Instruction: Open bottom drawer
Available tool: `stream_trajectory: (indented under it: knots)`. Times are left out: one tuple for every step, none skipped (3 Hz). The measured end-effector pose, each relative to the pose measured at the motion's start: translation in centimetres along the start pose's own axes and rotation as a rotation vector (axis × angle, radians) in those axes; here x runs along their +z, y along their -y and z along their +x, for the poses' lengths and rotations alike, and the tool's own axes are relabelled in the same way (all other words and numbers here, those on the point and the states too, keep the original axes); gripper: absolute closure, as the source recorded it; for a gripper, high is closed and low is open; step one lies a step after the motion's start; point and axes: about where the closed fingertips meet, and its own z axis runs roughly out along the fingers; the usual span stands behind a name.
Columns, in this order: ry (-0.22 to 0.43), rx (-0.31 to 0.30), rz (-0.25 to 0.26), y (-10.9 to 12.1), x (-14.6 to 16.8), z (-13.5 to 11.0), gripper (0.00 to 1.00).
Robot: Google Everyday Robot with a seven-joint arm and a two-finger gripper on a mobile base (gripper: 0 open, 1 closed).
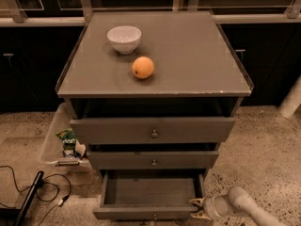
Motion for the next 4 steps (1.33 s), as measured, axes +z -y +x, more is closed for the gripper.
stream_trajectory:
  knots:
    - [-0.034, -0.037, 0.019, -0.2, -1.3, 0.7, 0.81]
    - [-0.034, -0.037, 0.019, -0.2, -1.3, 0.7, 0.58]
    - [-0.034, -0.037, 0.018, -0.2, -1.2, 0.7, 0.35]
    - [0.000, -0.024, 0.001, -1.9, -1.0, 1.4, 0.38]
